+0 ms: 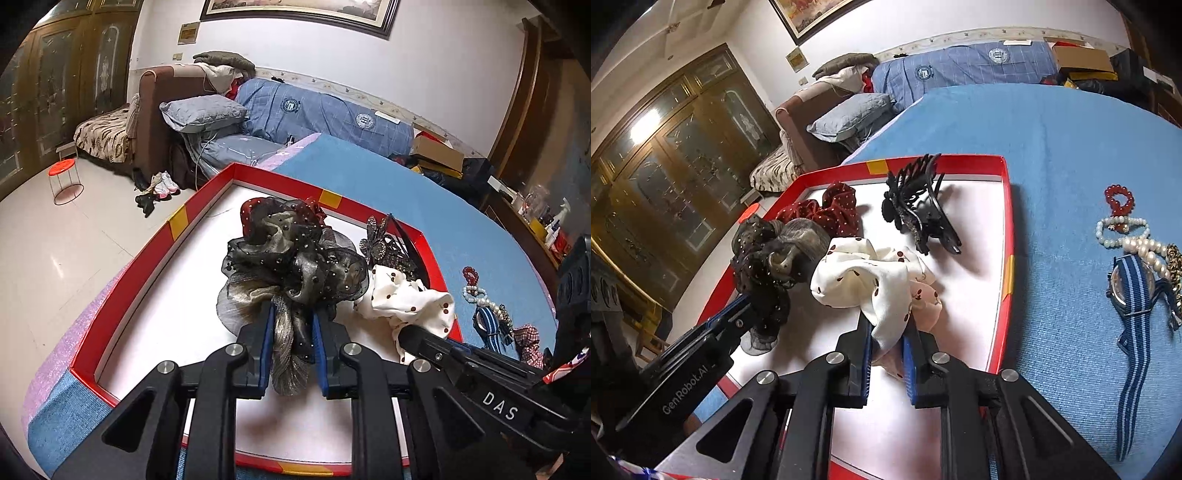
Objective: Organize jewelry
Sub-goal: 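Open the left tool in the tray while the right tool releases the white scrunchie, then withdraw both open tools from the tray toward the items on the bed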
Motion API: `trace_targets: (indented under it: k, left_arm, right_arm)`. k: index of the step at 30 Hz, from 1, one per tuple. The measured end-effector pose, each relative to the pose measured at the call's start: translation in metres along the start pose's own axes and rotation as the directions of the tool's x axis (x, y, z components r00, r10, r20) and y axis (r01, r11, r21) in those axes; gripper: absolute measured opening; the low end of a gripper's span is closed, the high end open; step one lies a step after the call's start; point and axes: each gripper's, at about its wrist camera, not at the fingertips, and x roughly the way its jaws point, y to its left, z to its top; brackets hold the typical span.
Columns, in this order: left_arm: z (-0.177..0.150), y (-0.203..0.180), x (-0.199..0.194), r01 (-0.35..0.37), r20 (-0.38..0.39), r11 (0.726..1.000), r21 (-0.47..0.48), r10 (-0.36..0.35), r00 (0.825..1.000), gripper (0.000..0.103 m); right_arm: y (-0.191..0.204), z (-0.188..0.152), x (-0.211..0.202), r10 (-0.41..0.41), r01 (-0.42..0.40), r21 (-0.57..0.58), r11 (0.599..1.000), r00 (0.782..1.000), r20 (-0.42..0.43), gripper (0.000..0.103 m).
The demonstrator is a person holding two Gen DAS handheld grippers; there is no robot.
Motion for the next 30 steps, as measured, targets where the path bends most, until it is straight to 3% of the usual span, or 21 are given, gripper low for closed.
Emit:
trace_targets:
  k: [3,5,8,11,30]
  left_arm:
    - [0.000,-0.003,-0.001,0.001,0.004,1.000,0.014,-0.001,1.000,0.023]
    - [-0.002,-0.004,-0.002,-0.005,0.009,1.000,0.017,0.005,1.000,0.025]
    - [-0.002,-0.006,-0.006,-0.009,0.016,1.000,0.022,0.009,1.000,0.025]
    - [0.000,-0.004,-0.010,-0.002,0.019,1.000,0.013,0.002,1.000,0.033]
    - [0.003,-0.006,-0.046,-0.014,0.091,1.000,0.011,0.013,0.996,0.040]
  right_arm:
    - [0.001,-0.001,-0.005,0.004,-0.004,-0.006,1.000,1.000,0.006,0.021]
    - [0.001,-0.002,-0.005,0.011,-0.011,-0.008,1.000,1.000,0.002,0.034]
    - [0.000,-0.006,-0.011,0.017,-0.017,-0.003,1.000,1.000,0.003,0.042]
    - [0.002,-0.007,-0.015,0.025,-0.025,-0.003,1.000,1.000,0.003,0.057]
    - [0.001,-0.023,-0.065,0.065,-0.067,0.028,0.997,0.995,0.075,0.064]
